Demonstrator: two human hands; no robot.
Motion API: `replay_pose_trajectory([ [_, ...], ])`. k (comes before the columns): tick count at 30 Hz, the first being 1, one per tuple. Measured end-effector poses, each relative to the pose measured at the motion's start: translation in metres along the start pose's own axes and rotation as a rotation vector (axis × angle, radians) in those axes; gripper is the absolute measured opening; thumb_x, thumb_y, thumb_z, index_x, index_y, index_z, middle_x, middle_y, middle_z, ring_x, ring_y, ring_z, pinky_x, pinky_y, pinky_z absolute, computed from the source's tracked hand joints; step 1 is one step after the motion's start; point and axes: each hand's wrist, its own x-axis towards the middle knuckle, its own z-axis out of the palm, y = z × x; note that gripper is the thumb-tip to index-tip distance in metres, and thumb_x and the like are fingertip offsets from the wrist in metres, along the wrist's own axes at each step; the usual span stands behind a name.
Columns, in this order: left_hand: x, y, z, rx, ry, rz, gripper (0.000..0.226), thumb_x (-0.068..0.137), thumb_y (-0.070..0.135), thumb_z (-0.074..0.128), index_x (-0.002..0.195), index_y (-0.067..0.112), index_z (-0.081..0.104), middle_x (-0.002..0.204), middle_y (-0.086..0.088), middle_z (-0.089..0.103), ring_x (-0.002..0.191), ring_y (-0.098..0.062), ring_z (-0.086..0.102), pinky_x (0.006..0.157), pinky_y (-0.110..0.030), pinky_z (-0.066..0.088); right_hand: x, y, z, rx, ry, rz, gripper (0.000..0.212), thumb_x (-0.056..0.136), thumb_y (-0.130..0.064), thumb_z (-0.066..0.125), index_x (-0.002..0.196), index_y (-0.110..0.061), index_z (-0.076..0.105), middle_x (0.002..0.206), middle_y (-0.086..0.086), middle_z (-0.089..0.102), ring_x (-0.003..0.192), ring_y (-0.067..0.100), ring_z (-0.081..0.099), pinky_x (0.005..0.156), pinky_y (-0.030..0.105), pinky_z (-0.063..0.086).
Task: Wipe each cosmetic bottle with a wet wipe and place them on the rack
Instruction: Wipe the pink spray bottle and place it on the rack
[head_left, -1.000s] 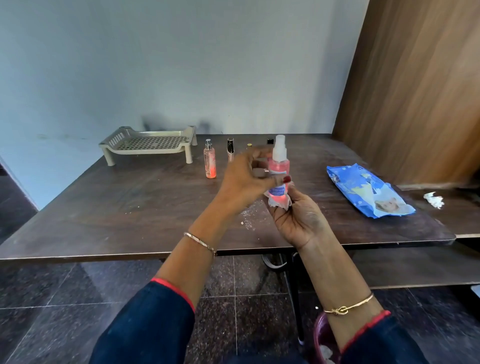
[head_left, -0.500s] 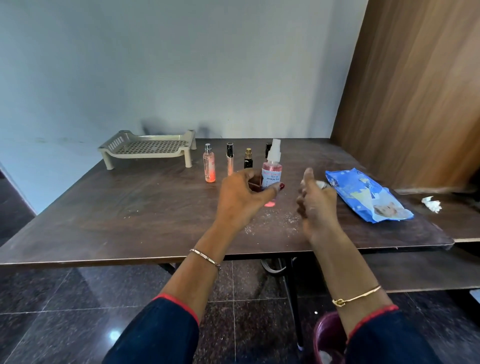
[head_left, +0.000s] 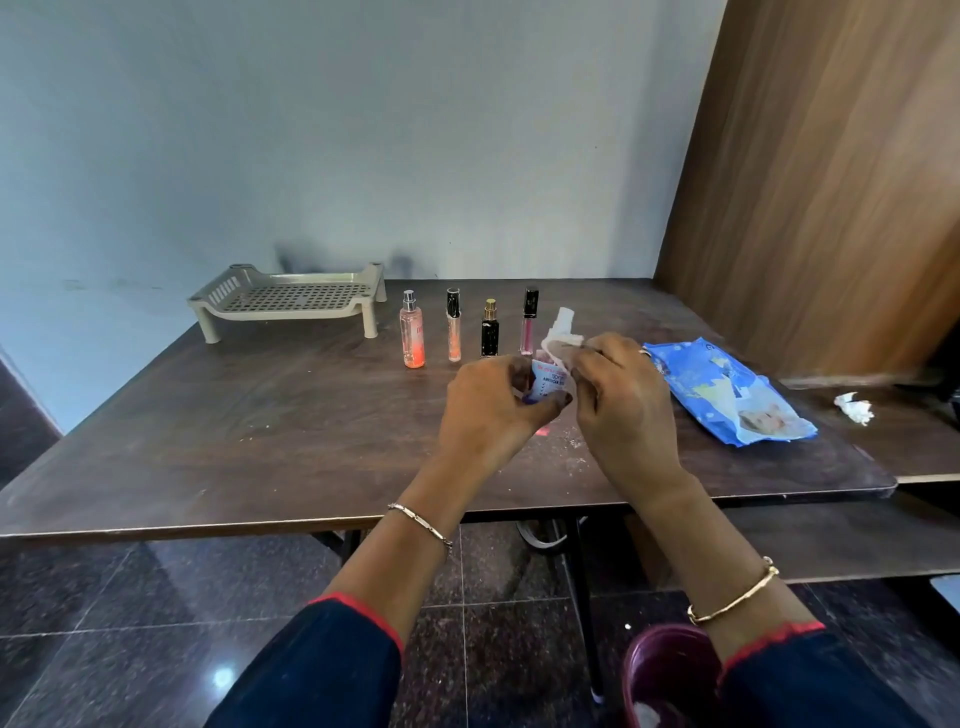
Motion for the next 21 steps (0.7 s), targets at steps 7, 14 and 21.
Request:
replay_pose_trajectory([
  [7, 0.0, 0.005, 0.001, 0.01, 0.085, -0.005, 0.019, 0.069, 0.033, 0.076, 0.087, 0.025, 0.072, 0.07, 0.013, 0.067, 0.064, -0.001, 0.063, 0.062, -0.016, 0.047, 0.01, -0.01, -0.006, -0.129, -0.105, -0.091, 0.034, 0.078, -0.006, 0.05, 0.106, -0.008, 0.068, 0.088, 0.01, 0.061, 0.075, 0.031, 0.059, 0.058, 0.033, 0.047],
  [14, -0.005, 0.003, 0.008, -0.256, 0.081, -0.027, 0.016, 0.074, 0.03, 0.078, 0.086, 0.021, 0.074, 0.073, 0.007, 0.072, 0.065, -0.008, 0.067, 0.065, -0.03, 0.057, 0.005, -0.015, -0.007, 0.224, 0.127, 0.207, 0.019, 0.083, 0.002, 0.061, 0.095, -0.007, 0.073, 0.087, 0.001, 0.069, 0.08, 0.011, 0.063, 0.074, 0.024, 0.051],
  [21, -0.009, 0.002, 0.006, -0.366, 0.025, 0.008, 0.015, 0.079, 0.029, 0.075, 0.092, 0.022, 0.073, 0.078, 0.004, 0.074, 0.07, -0.01, 0.07, 0.069, -0.033, 0.059, 0.023, -0.013, -0.012, 0.901, -0.037, 0.844, 0.012, 0.086, -0.002, 0.064, 0.093, -0.004, 0.073, 0.086, 0.008, 0.072, 0.078, 0.013, 0.066, 0.067, 0.019, 0.054],
])
